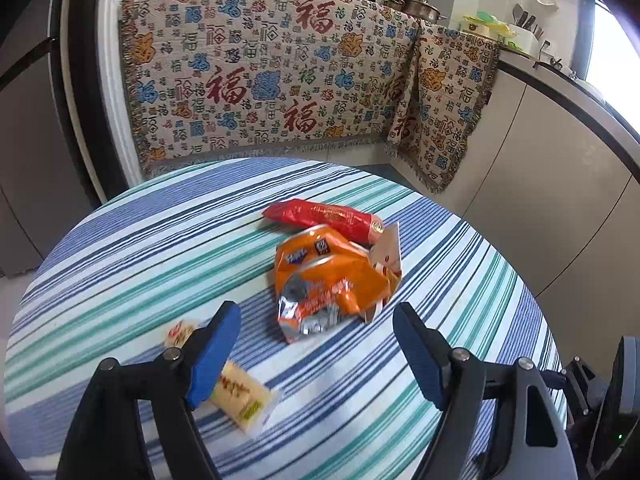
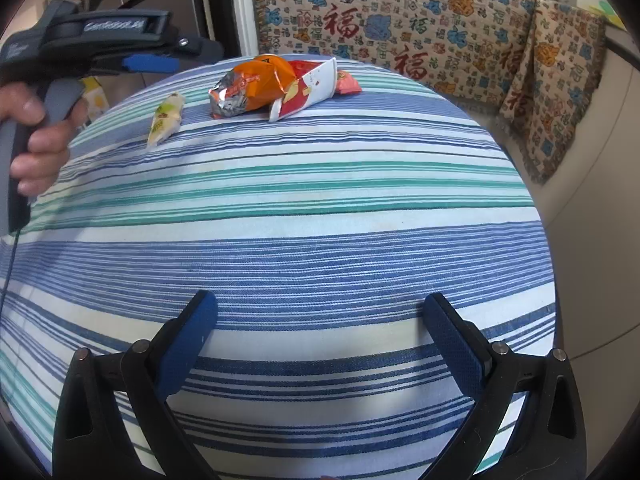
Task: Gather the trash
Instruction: 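Grasp the orange Fanta can with the left gripper and pass it toward the right gripper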
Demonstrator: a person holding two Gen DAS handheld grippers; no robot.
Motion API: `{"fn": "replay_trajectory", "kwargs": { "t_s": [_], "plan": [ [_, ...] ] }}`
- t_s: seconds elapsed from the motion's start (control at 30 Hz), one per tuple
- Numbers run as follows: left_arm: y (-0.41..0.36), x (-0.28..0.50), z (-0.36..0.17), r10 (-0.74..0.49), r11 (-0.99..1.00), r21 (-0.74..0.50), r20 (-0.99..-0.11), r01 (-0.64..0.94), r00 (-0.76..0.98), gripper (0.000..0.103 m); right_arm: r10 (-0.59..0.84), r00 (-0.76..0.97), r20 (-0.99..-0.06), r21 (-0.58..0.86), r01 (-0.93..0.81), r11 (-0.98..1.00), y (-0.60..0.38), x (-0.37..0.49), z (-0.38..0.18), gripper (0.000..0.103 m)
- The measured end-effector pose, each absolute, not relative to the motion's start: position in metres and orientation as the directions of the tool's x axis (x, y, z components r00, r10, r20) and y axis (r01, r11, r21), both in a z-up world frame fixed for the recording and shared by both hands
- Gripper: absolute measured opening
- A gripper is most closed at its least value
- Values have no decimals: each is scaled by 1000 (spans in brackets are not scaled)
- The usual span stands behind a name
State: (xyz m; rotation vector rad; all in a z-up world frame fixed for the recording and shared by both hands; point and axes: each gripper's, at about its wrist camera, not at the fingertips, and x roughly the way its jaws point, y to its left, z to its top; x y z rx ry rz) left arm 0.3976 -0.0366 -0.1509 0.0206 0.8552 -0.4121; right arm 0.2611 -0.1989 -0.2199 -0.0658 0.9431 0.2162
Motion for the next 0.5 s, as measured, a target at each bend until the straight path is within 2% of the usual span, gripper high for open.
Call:
{"fn": "replay_trajectory", "kwargs": {
  "t_s": [0.2,0.3,0.37,0.47,0.5],
  "plan": [
    [-62,456,-175,-369,910,-206,-801,360,472,80,159,567,-808,40,-216,976,-198,262,-219,103],
    [-70,470,-195,-420,887,-285,-827,364,375,81,163,566,-808,42,-221,974,-198,262,-219,103],
    [-75,468,-205,-393,894,-264,-851,363,349,82,165,565,-808,41,-225,973,-197,263,-219,103],
    [-72,453,-199,-352,914,-216,-843,343,407,76,166,565,-808,41,-227,973,-197,263,-219,103],
    [-69,446,-193,-359,916,-225,-828,331,430,68,166,565,-808,42,-226,973,-197,264,-219,103]
  ]
}}
